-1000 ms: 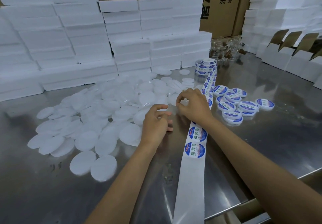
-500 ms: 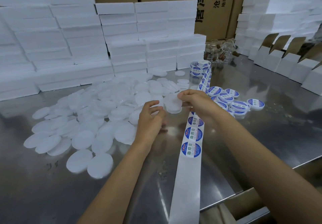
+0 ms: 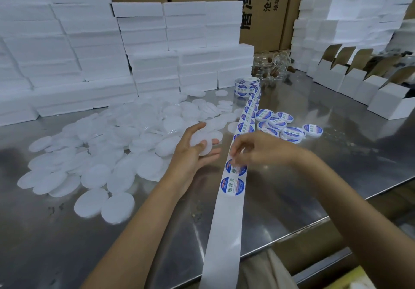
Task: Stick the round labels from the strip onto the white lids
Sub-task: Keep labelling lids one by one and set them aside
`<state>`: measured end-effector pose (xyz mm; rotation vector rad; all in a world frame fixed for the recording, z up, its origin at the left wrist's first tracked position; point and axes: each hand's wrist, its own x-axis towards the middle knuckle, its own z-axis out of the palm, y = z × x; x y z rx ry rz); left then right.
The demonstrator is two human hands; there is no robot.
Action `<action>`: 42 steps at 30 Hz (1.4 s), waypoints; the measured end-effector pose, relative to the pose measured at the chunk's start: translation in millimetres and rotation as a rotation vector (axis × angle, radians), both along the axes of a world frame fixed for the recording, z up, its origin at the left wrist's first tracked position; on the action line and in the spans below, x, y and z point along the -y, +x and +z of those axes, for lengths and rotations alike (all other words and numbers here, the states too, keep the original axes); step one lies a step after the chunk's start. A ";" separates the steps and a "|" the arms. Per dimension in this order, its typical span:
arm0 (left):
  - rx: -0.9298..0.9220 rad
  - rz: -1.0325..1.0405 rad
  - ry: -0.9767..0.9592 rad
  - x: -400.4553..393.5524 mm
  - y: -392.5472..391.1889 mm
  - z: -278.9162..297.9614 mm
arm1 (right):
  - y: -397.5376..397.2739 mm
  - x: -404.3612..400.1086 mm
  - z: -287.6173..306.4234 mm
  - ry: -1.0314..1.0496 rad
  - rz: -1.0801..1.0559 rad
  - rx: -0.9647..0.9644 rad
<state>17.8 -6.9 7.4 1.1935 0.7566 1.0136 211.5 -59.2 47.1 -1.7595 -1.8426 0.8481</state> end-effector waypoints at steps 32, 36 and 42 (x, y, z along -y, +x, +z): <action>-0.155 -0.045 0.066 -6.7 0.4 -4.5 | -49.6 4.4 -51.2 0.306 -0.103 -0.486; -0.151 -0.024 -0.016 -9.0 -1.4 -0.9 | -39.4 0.2 -39.0 0.278 -0.251 -0.977; 0.218 -0.074 -0.328 -8.4 -7.1 4.0 | -40.5 -21.7 -18.1 0.296 -0.275 -1.063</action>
